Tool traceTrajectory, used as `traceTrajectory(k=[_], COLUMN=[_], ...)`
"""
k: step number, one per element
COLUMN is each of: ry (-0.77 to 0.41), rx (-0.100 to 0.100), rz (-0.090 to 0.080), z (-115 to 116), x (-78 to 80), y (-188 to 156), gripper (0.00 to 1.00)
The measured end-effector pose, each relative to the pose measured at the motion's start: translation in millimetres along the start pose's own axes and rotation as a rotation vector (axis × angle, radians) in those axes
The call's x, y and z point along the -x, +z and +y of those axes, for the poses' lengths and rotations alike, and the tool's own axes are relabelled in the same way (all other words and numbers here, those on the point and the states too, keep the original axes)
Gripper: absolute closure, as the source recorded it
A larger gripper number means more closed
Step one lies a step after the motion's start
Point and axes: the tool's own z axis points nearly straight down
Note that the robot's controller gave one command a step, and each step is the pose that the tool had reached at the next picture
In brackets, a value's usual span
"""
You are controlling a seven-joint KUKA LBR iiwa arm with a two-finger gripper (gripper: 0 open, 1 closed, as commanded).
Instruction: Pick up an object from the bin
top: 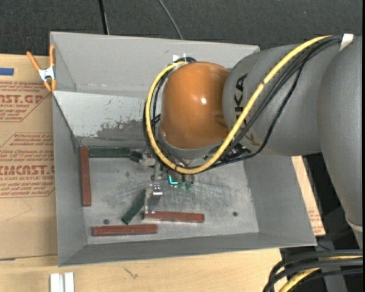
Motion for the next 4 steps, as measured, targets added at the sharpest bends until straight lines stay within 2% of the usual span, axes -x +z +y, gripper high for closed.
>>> traceTrajectory(k=[1,2,3,4], ry=[0.001,-0.055,-0.055,-0.033], rx=[0.001,0.008,0.008,0.001], rz=[-0.007,-0.027,-0.027,-0.005], z=[-0.8,-5.4,-5.4,-6.3], x=[1.9,-6.7,-6.7,-6.1], y=[-4.2,108.7,108.7,71.5], gripper=[0.0,1.0,1.0,1.0])
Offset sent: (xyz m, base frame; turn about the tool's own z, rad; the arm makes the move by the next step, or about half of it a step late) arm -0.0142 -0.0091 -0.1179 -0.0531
